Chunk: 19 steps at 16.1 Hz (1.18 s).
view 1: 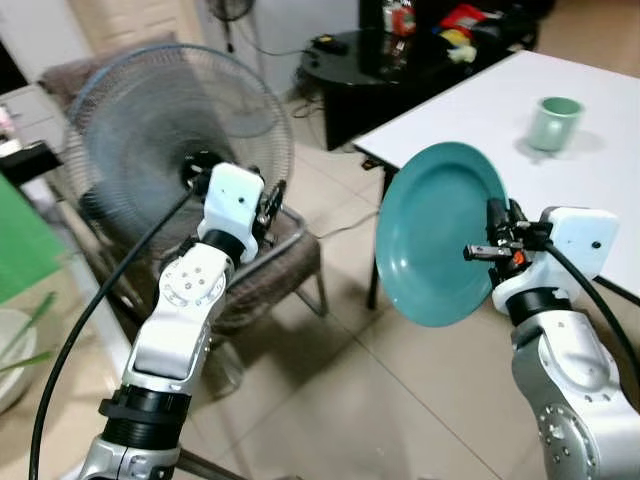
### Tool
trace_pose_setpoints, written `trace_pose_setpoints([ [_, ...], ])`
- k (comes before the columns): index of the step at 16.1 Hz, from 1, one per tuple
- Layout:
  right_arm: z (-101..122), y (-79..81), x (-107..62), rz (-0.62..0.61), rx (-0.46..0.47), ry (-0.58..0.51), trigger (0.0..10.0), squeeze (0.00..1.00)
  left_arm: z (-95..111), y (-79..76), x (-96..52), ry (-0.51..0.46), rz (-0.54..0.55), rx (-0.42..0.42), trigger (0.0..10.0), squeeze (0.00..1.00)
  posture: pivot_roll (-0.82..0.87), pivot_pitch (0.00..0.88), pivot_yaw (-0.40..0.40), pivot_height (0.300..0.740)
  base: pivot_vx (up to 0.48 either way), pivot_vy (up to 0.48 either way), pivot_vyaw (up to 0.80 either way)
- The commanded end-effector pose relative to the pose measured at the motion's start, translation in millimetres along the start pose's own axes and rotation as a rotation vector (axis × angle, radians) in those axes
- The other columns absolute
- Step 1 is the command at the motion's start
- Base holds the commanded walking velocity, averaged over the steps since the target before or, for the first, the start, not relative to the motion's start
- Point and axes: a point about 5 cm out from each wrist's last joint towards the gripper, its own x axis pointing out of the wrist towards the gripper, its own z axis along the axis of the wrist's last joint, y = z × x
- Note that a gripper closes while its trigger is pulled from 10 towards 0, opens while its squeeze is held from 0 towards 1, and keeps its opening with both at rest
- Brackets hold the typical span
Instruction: Setting the table
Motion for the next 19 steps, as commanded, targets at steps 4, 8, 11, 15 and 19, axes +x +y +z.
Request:
trace_pose_setpoints([
  [4,1,0.8,-2.0,-0.008,0.000,0.001,10.0,0.00,-4,-3.5,2.4,0.026,-0.022,-0.010,10.0,0.00,-0.08,0.000,0.145,0.740,0.000,0.000,-0.57],
  [8,-1,7.8,5.4,0.085,0.007,0.035,10.0,0.00,-10,1.7,-7.6,0.029,0.039,-0.081,10.0,0.00,-0.05,0.000,0.104,0.740,0.000,0.000,0.00],
  [11,1,9.4,13.3,0.107,-0.097,0.035,10.0,0.00,-10,7.1,-13.9,0.017,0.087,-0.106,10.0,0.00,-0.02,0.000,0.067,0.740,0.000,0.000,0.00],
  [15,-10,22.4,7.4,0.294,-0.058,0.051,10.0,0.00,-9,7.4,-28.1,0.017,0.097,-0.097,10.0,0.00,0.01,0.000,0.033,0.740,0.000,0.000,0.00],
  [19,-10,18.5,17.5,0.238,0.045,0.052,10.0,0.00,-5,12.9,-27.6,0.016,0.104,-0.068,10.0,0.00,0.04,0.000,0.032,0.740,0.277,0.000,-0.39],
])
